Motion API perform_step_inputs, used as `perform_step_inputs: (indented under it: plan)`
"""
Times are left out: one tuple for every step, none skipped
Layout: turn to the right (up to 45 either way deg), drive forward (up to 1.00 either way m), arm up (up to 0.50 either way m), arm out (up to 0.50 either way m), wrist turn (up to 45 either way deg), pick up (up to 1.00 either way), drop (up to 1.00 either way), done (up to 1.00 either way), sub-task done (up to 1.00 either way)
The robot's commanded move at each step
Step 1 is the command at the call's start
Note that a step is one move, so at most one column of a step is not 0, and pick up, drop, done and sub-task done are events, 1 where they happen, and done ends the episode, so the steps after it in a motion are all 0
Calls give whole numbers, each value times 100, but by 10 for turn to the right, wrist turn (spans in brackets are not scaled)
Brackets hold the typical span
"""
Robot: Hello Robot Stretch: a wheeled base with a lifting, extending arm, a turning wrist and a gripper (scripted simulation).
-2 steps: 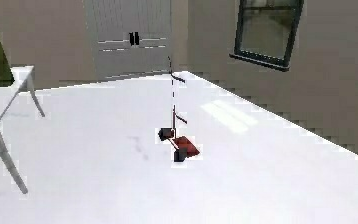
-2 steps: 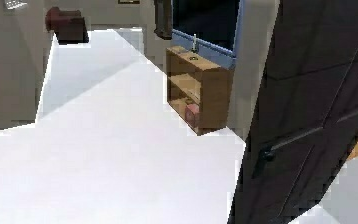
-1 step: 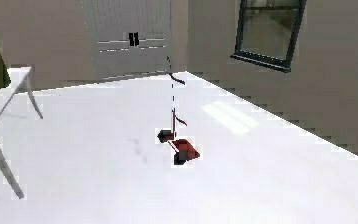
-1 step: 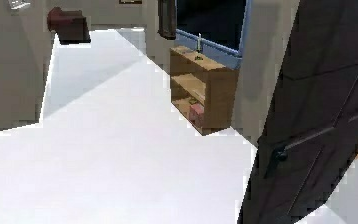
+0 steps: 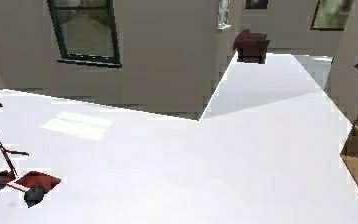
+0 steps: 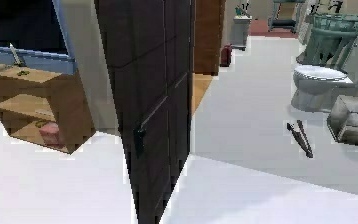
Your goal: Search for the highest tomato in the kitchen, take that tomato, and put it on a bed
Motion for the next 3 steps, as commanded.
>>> perform_step_inputs:
  plan:
    - [150,0,0,0,0,0,0,0,0]
    - [0,65,0,0,0,0,0,0,0]
    - [150,0,0,0,0,0,0,0,0]
